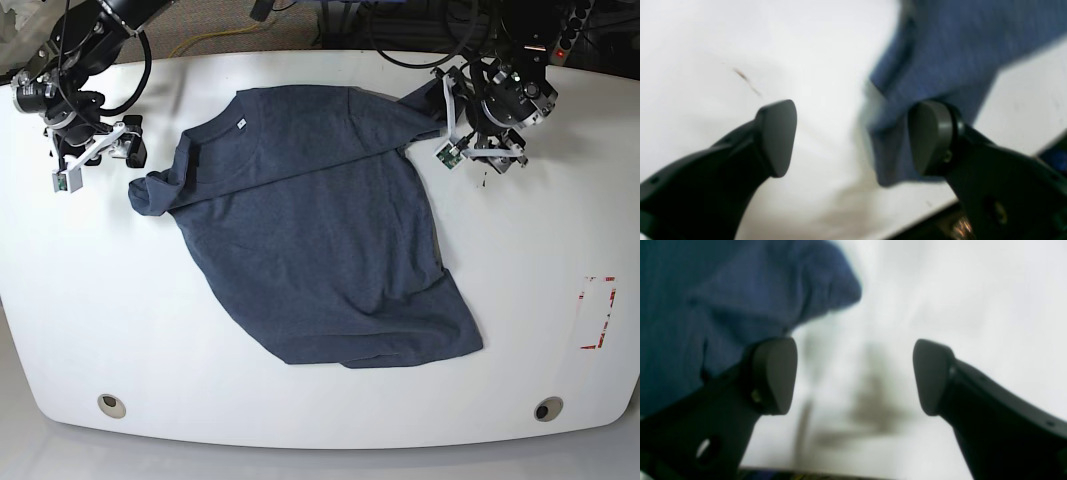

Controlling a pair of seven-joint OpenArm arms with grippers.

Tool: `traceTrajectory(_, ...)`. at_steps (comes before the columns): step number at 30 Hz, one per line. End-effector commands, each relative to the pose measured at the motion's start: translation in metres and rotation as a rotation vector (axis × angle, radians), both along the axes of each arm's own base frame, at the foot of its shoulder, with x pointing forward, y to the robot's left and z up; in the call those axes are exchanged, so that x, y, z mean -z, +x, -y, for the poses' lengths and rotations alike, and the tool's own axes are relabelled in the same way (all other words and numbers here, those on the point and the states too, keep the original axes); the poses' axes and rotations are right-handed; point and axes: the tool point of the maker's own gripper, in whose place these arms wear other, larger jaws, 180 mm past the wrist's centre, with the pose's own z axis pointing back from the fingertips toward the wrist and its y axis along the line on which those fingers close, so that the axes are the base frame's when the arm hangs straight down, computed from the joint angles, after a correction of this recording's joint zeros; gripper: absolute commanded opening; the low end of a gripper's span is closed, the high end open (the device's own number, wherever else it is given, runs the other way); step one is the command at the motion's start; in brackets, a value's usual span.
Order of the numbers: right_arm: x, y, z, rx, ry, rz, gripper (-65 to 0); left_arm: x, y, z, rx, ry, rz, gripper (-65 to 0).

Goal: Fold the T-shirt properly
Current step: 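Lay the shirt down and open both grippers, then grasp the shirt's shoulder and hem edges with both grippers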

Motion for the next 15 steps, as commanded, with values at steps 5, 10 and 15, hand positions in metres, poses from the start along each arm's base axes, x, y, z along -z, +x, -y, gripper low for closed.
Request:
traceTrajectory(5, 0.006, -0.026, -0.022, -0.059, 0.087, -0.001, -13.3, -0.025, 0.034, 0.01, -0.001, -0.034, 0.107, -17.2)
traceTrajectory(10, 0.024, -0.041, -0.054, -0.16, 0.123, -0.08, -13.3, -0.047, 0.065, 0.017, -0.006, -0.058, 0.193, -17.2)
traceTrajectory(15, 0.037, -0.042, -0.087, -0.264, 0.168, -0.122, -13.3, -0.062, 0.083, 0.018, -0.003, -0.06, 0.245, -17.2)
